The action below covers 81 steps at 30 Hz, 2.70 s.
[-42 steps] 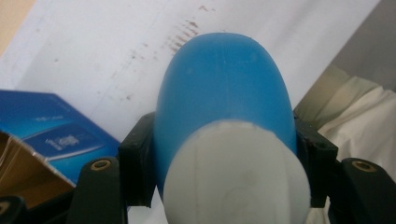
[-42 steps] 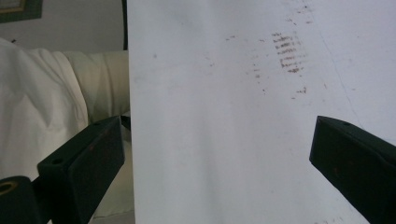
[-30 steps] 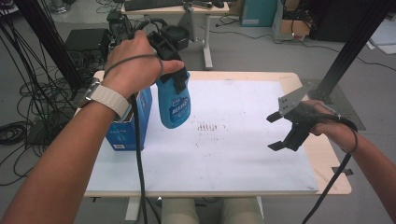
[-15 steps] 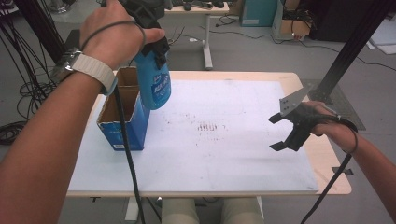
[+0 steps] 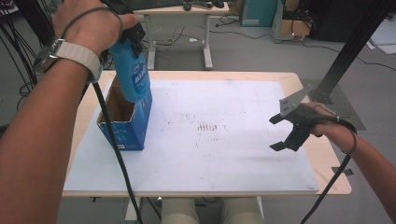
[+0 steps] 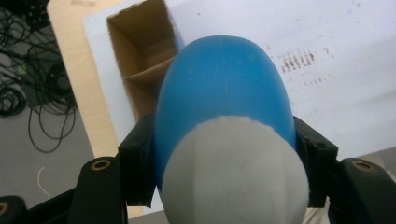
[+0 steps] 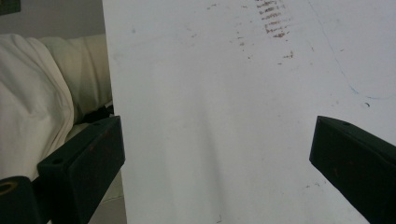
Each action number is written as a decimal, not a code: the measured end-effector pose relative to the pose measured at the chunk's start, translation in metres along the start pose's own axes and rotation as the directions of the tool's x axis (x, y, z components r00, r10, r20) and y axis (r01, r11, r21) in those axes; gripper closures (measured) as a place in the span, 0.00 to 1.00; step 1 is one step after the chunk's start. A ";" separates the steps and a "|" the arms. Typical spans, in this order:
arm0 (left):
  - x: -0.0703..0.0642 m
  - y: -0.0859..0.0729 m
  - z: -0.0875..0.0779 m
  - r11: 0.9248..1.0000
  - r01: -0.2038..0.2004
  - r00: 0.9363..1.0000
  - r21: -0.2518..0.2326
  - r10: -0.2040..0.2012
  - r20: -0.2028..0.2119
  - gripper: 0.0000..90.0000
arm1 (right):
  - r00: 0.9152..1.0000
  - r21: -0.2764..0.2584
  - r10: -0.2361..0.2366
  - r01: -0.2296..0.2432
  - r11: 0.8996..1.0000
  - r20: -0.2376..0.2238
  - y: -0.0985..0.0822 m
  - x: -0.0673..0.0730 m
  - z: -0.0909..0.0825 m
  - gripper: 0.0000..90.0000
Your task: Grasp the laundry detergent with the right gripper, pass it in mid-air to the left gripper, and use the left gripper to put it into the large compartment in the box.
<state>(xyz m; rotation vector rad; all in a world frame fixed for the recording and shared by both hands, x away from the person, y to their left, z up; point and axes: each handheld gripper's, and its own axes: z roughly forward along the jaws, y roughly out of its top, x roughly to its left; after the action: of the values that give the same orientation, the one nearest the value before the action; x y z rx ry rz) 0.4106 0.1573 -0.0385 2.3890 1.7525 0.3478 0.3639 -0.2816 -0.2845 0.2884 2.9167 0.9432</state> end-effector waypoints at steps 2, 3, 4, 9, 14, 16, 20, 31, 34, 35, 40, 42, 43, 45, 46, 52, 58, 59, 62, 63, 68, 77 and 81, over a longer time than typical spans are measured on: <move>0.004 0.000 0.000 1.000 0.021 1.000 0.002 -0.021 -0.008 0.42 | 1.000 0.001 0.000 0.000 1.000 0.001 0.000 -0.001 0.000 0.04; 0.007 -0.001 0.000 0.999 0.032 0.999 0.003 -0.032 -0.013 0.42 | 1.000 0.003 0.005 -0.005 1.000 0.001 0.000 0.000 0.000 0.04; 0.009 -0.001 0.000 0.999 0.043 0.999 0.003 -0.043 -0.015 0.42 | 1.000 0.007 0.003 -0.003 1.000 0.000 -0.001 -0.001 0.000 0.04; 0.021 -0.002 0.002 0.995 0.099 0.994 0.007 -0.099 -0.038 0.42 | 1.000 0.011 0.002 -0.002 1.000 0.000 -0.002 -0.002 0.001 0.04; 0.031 -0.004 0.007 0.990 0.138 0.989 0.008 -0.137 -0.050 0.42 | 1.000 0.033 -0.008 0.008 0.999 -0.003 -0.003 -0.004 0.000 0.04; 0.034 -0.004 0.011 0.988 0.154 0.987 0.007 -0.154 -0.053 0.42 | 1.000 0.037 -0.008 0.008 0.999 -0.006 -0.003 -0.004 0.000 0.04; 0.040 -0.006 0.018 0.984 0.177 0.983 0.003 -0.177 -0.057 0.42 | 1.000 0.009 0.006 -0.006 1.000 0.000 -0.005 -0.003 0.004 0.04; 0.047 -0.006 0.046 0.983 0.185 0.980 0.015 -0.183 -0.071 0.42 | 1.000 0.013 0.019 -0.019 1.000 -0.003 -0.007 -0.004 0.007 0.04; 0.048 -0.007 0.054 0.982 0.187 0.980 0.018 -0.185 -0.072 0.42 | 1.000 0.049 0.006 -0.005 0.999 -0.015 -0.007 -0.006 0.005 0.04; 0.049 -0.007 0.057 0.982 0.188 0.980 0.020 -0.186 -0.074 0.42 | 1.000 0.049 0.007 -0.006 0.999 -0.016 -0.007 -0.006 0.005 0.04; 0.051 -0.009 0.070 0.983 0.185 0.980 0.021 -0.183 -0.072 0.42 | 1.000 0.049 0.011 -0.010 0.999 -0.016 -0.008 -0.006 0.006 0.04; 0.052 -0.010 0.077 0.982 0.187 0.980 0.021 -0.185 -0.068 0.42 | 1.000 0.045 0.015 -0.014 0.999 -0.014 -0.009 -0.007 0.006 0.04; 0.052 -0.011 0.080 0.982 0.188 0.980 0.026 -0.186 -0.067 0.42 | 1.000 0.045 0.015 -0.014 0.999 -0.015 -0.009 -0.007 0.006 0.04; 0.052 -0.012 0.086 0.983 0.184 0.981 0.029 -0.181 -0.071 0.42 | 1.000 0.046 0.014 -0.013 0.999 -0.016 -0.009 -0.006 0.006 0.04; 0.052 -0.012 0.090 0.983 0.181 0.981 0.030 -0.178 -0.075 0.42 | 1.000 0.042 0.011 -0.010 0.999 -0.016 -0.009 -0.007 0.007 0.04; 0.051 -0.015 0.110 0.983 0.179 0.982 0.037 -0.176 -0.074 0.42 | 1.000 0.012 0.028 -0.028 1.000 -0.004 -0.012 -0.006 0.009 0.04; 0.051 -0.018 0.131 0.983 0.179 0.982 0.045 -0.176 -0.066 0.42 | 0.999 0.011 0.039 -0.039 0.999 -0.003 -0.013 -0.006 0.009 0.04; 0.051 -0.019 0.136 0.983 0.179 0.982 0.045 -0.176 -0.068 0.42 | 0.999 0.012 0.038 -0.038 0.999 -0.002 -0.013 -0.006 0.009 0.04; 0.050 -0.020 0.145 0.983 0.177 0.982 0.047 -0.173 -0.073 0.42 | 0.999 0.013 0.039 -0.039 0.999 -0.003 -0.014 -0.006 0.009 0.04; 0.050 -0.021 0.149 0.983 0.176 0.982 0.052 -0.172 -0.073 0.42 | 0.999 0.013 0.039 -0.039 0.999 -0.001 -0.015 -0.006 0.009 0.04; 0.049 -0.025 0.166 0.983 0.178 0.982 0.051 -0.174 -0.077 0.42 | 0.999 0.014 0.047 -0.047 0.999 -0.003 -0.017 -0.005 0.008 0.04; 0.049 -0.031 0.190 0.981 0.182 0.981 0.064 -0.177 -0.078 0.42 | 0.999 0.008 0.054 -0.054 0.998 0.001 -0.020 -0.005 0.008 0.04; 0.049 -0.035 0.200 0.983 0.175 0.982 0.063 -0.169 -0.080 0.42 | 0.998 0.008 0.056 -0.056 0.998 0.003 -0.020 -0.005 0.008 0.04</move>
<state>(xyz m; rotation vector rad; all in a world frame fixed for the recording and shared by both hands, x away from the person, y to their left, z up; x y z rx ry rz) 0.4485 0.2160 -0.2350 2.2747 2.0189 0.3619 0.3669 -0.2941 -0.3025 0.3738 2.9252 0.9373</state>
